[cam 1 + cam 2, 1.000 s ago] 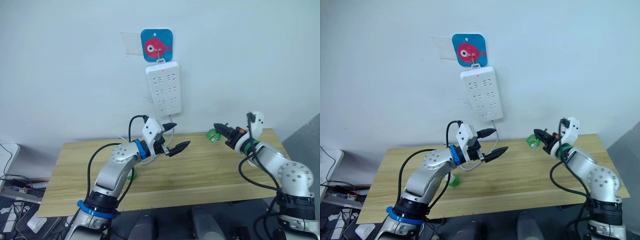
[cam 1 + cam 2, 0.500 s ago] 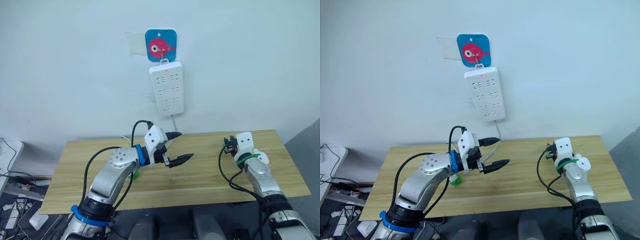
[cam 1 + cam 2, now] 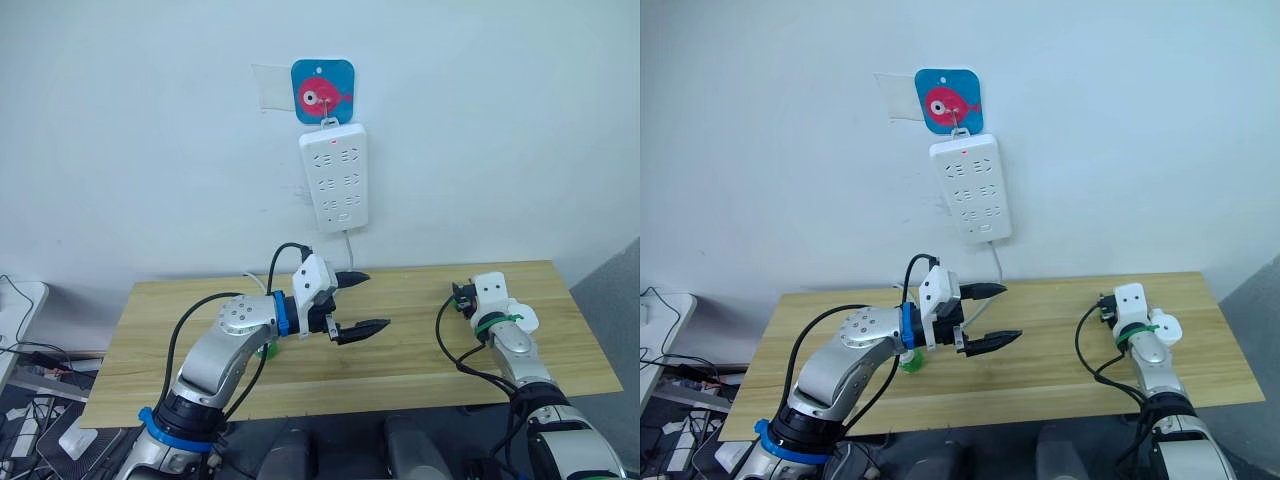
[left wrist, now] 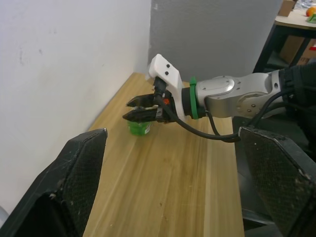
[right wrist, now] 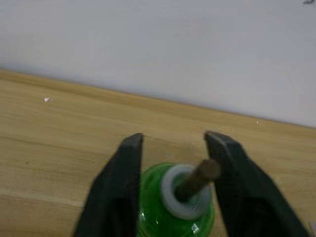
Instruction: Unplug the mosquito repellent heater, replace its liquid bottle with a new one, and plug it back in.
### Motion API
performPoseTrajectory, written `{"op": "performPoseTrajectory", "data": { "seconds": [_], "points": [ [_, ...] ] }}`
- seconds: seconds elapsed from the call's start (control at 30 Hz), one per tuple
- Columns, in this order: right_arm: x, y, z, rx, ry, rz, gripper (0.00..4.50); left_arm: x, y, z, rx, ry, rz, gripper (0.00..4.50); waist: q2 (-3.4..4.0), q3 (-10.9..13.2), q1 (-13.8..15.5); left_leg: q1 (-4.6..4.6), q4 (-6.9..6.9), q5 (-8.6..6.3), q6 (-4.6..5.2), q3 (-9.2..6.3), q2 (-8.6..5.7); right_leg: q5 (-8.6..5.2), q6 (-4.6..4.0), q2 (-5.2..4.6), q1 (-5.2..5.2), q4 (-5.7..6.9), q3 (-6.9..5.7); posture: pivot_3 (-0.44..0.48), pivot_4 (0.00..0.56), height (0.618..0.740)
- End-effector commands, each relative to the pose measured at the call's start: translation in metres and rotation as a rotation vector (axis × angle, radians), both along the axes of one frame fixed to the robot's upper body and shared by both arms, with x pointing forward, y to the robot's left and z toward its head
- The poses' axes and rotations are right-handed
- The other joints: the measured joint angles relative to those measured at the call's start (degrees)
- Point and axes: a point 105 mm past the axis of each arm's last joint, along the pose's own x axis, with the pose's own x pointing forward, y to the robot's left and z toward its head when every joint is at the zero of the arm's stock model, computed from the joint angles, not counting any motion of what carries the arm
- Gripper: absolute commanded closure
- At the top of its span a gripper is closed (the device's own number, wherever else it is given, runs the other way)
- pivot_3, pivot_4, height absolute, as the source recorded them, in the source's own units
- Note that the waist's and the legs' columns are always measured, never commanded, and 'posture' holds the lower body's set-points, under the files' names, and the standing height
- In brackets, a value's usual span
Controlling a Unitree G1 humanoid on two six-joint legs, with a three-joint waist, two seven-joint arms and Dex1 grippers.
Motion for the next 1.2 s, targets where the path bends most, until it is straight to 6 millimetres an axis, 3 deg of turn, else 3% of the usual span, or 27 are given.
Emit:
{"op": "performPoseTrajectory", "data": {
  "seconds": [0.03, 0.13, 0.23, 0.37, 0.57, 0.7, 0.83, 0.97, 1.2],
  "points": [
    [-0.001, -0.007, 0.014, 0.003, -0.059, 0.015, 1.15, -0.002, -0.001, 0.008, -0.024, -0.029, -0.007, 0.0, 0.0, 0.0, 0.0, 0.02, 0.0, 0.0, 0.0, 0.0, 0.0, 0.0, 0.0, 0.0, 0.01, 0.0, 0.0, -0.081, 0.154, 0.74],
    [-0.013, -0.009, 0.024, -0.005, -0.086, 0.071, 0.06, 0.0, 0.004, 0.007, -0.037, -0.012, 0.043, 0.0, 0.0, 0.0, 0.1, 0.04, -0.01, 0.0, 0.0, -0.02, 0.0, 0.0, 0.0, 0.0, 0.04, -0.01, -0.01, -0.079, 0.165, 0.74],
    [-0.026, 0.0, 0.042, -0.003, -0.117, 0.156, 0.02, 0.001, 0.011, 0.006, -0.052, 0.01, 0.095, 0.0, 0.0, 0.0, 0.1, 0.04, 0.0, -0.01, 0.01, -0.03, -0.01, 0.0, 0.0, -0.01, 0.05, 0.0, 0.0, -0.079, 0.171, 0.74],
    [-0.044, 0.027, 0.076, 0.015, -0.14, 0.328, 0.02, 0.003, 0.022, 0.003, -0.067, 0.043, 0.181, 0.0, 0.02, 0.0, 0.1, 0.12, -0.01, -0.01, 0.02, -0.04, 0.03, -0.01, 0.01, -0.01, 0.08, 0.05, 0.0, -0.081, 0.175, 0.74],
    [-0.073, 0.094, 0.124, 0.1, -0.025, 0.812, 0.02, 0.002, 0.055, -0.004, -0.066, 0.041, 0.39, 0.0, -0.02, 0.1, 0.1, 0.17, -0.04, -0.02, 0.02, -0.09, 0.05, -0.02, 0.01, 0.0, 0.12, -0.01, -0.04, -0.079, 0.182, 0.74],
    [-0.084, 0.128, 0.147, 0.123, 0.05, 1.08, 0.02, -0.009, 0.092, -0.022, -0.017, 0.019, 0.641, 0.0, -0.15, 0.2, 0.3, 0.17, -0.04, -0.03, 0.02, -0.11, 0.06, -0.03, -0.01, -0.02, 0.15, -0.05, -0.07, -0.079, 0.182, 0.74],
    [-0.093, 0.152, 0.157, 0.092, 0.092, 1.279, 0.02, -0.035, 0.12, -0.042, -0.004, 0.062, 0.847, 0.0, -0.41, 0.4, 1.4, 0.16, -0.06, -0.03, 0.02, -0.12, 0.07, -0.03, -0.02, -0.07, 0.13, -0.09, -0.09, -0.008, 0.19, 0.74],
    [-0.104, 0.165, 0.155, 0.045, 0.164, 1.453, 0.02, -0.058, 0.14, -0.069, -0.009, 0.14, 1.021, 0.0, -0.69, 0.9, 3.2, 0.14, -0.05, -0.04, 0.0, -0.16, 0.05, -0.05, -0.04, -0.27, 0.14, -0.15, -0.2, 0.024, 0.198, 0.74],
    [-0.101, 0.174, 0.152, -0.006, 0.197, 1.545, 0.02, -0.059, 0.147, -0.105, -0.011, 0.172, 1.128, 0.0, -0.9, 1.1, 5.5, 0.04, -0.02, -0.03, 0.0, -0.22, -0.17, -0.06, -0.06, -0.61, 0.14, -0.21, -0.39, 0.07, 0.215, 0.74]
  ]
}}
